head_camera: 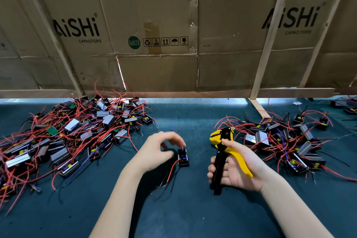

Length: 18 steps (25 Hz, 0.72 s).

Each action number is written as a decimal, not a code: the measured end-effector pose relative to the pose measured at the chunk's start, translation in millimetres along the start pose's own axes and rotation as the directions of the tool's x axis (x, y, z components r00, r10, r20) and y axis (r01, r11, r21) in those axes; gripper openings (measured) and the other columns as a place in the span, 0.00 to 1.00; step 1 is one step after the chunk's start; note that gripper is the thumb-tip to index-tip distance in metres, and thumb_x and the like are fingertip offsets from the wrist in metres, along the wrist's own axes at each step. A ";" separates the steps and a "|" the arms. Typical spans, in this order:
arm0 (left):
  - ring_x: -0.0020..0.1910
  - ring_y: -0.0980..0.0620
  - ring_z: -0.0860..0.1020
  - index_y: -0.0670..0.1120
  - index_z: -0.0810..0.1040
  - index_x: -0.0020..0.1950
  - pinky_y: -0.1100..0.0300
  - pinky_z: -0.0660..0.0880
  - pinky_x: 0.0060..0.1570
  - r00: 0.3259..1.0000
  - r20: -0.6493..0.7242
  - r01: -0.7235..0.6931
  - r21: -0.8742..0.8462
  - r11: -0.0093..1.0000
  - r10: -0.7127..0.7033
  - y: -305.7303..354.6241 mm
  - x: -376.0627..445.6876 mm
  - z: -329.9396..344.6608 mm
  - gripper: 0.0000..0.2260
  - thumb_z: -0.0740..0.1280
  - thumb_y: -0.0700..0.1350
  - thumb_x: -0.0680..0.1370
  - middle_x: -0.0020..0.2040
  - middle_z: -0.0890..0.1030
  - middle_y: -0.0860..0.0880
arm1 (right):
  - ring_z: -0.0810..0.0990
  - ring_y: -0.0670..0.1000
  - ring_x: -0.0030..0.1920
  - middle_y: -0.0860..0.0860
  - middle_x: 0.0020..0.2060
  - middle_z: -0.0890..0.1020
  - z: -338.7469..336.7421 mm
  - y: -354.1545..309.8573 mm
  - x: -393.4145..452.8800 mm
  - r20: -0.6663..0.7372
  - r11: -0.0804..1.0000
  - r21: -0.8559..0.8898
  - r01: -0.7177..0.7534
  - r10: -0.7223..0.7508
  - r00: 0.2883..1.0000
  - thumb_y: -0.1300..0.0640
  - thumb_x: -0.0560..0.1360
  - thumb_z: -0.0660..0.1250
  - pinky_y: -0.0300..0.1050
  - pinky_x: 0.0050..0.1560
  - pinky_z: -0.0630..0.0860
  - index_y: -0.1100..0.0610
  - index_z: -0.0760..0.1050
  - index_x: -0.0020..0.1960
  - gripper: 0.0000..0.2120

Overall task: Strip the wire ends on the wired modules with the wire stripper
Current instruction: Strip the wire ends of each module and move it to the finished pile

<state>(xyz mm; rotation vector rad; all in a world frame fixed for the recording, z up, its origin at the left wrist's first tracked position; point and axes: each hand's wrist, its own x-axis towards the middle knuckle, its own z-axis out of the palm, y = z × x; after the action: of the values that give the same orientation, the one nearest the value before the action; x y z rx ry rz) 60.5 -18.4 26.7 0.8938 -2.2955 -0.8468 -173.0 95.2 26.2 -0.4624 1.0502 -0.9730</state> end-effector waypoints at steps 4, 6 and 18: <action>0.49 0.58 0.78 0.53 0.86 0.47 0.60 0.73 0.54 0.997 0.055 -0.061 0.115 0.991 0.055 4.4 -0.9 8.7 0.08 0.75 0.40 0.71 0.45 0.84 0.57 | 0.81 0.63 0.41 0.64 0.40 0.78 -0.6 0.0 -0.1 0.000 1.000 0.018 0.002 -0.002 1.000 0.42 0.70 0.66 0.57 0.50 0.79 0.66 0.73 0.47 0.25; 0.46 0.56 0.75 0.53 0.85 0.45 0.56 0.72 0.52 0.998 -0.028 -0.052 0.234 0.971 0.060 6.6 -0.2 12.1 0.03 0.75 0.46 0.73 0.42 0.83 0.56 | 0.81 0.63 0.41 0.64 0.40 0.78 0.3 -0.2 -0.9 0.001 1.000 0.015 0.004 -0.004 1.000 0.42 0.69 0.67 0.56 0.48 0.80 0.66 0.73 0.46 0.25; 0.55 0.56 0.78 0.49 0.88 0.43 0.59 0.74 0.58 0.979 0.107 -0.165 -0.059 0.984 0.171 4.5 1.4 19.5 0.03 0.78 0.45 0.70 0.45 0.86 0.55 | 0.82 0.63 0.41 0.64 0.40 0.78 -2.1 0.6 1.2 0.004 1.000 0.002 0.002 -0.002 1.000 0.41 0.70 0.66 0.56 0.50 0.79 0.66 0.74 0.48 0.26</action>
<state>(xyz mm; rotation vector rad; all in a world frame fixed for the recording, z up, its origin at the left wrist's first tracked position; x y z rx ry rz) 45.0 -9.8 17.3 0.6342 -2.3945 -0.8958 -174.4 94.7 24.2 -0.4642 1.0455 -0.9747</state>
